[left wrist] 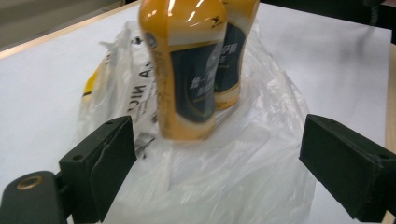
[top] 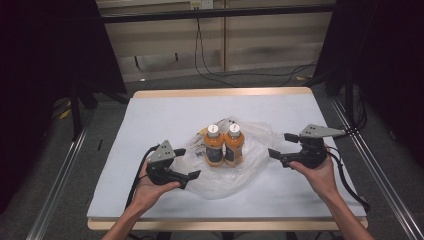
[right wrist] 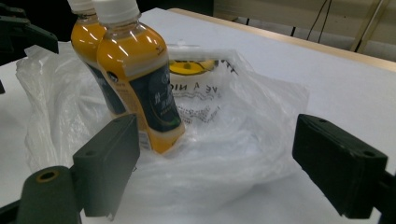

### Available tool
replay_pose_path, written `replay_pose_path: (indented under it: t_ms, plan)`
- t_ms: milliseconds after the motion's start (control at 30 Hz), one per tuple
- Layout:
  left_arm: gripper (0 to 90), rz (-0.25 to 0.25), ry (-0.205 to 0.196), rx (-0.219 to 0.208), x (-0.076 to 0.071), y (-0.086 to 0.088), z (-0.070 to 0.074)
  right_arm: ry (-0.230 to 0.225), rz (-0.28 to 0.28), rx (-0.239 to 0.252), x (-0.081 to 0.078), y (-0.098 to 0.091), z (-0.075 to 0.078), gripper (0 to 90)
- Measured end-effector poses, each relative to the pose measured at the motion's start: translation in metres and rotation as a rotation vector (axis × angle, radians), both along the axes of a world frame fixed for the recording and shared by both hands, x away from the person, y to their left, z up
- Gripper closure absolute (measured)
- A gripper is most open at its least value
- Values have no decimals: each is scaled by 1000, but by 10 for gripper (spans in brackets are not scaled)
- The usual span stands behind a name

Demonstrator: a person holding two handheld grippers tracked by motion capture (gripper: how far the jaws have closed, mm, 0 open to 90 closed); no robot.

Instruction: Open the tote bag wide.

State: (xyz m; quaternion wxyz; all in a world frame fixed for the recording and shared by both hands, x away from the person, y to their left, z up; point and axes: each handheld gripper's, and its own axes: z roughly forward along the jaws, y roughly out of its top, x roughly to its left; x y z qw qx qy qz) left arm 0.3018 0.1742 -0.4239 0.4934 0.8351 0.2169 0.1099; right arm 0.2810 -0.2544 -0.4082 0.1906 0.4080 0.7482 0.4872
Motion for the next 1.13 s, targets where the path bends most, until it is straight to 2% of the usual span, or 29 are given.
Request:
replay_pose_path:
  t_ms: [167,233,267,300,367,467,600,633,733,833,900,1000,1133]
  plan:
    - [86,33,-5,-8,-6,16,2,-9,-34,-10,-22,-14,-3,145]
    - [83,25,-7,14,-9,20,4,-4,-40,-5,-25,-17,-4,142]
    - [79,30,-11,26,-12,23,5,6,-54,6,-32,-22,-8,123]
    - [79,43,-21,27,-14,27,6,6,-54,6,-32,-22,-8,123]
    - [78,67,-23,-12,-19,35,6,10,-60,7,-39,-26,-11,112]
    - [78,94,-38,-2,-23,48,6,17,-77,14,-47,-32,-14,101]
    - [78,160,-37,18,-25,63,3,25,-103,18,-59,-41,-17,90]
    - [78,165,-28,6,-26,65,1,26,-110,17,-62,-44,-18,90]
    - [78,189,-33,9,-30,75,-3,28,-130,14,-72,-50,-21,90]
    - [77,210,-17,10,-33,84,-8,36,-144,18,-80,-58,-25,90]
    - [76,240,-8,-10,-35,91,-13,34,-163,29,-84,-62,-27,90]
    - [87,263,-8,-4,-41,101,-21,35,-183,31,-91,-66,-32,90]
    - [77,269,-2,0,-42,104,-24,34,-204,29,-95,-68,-35,87]
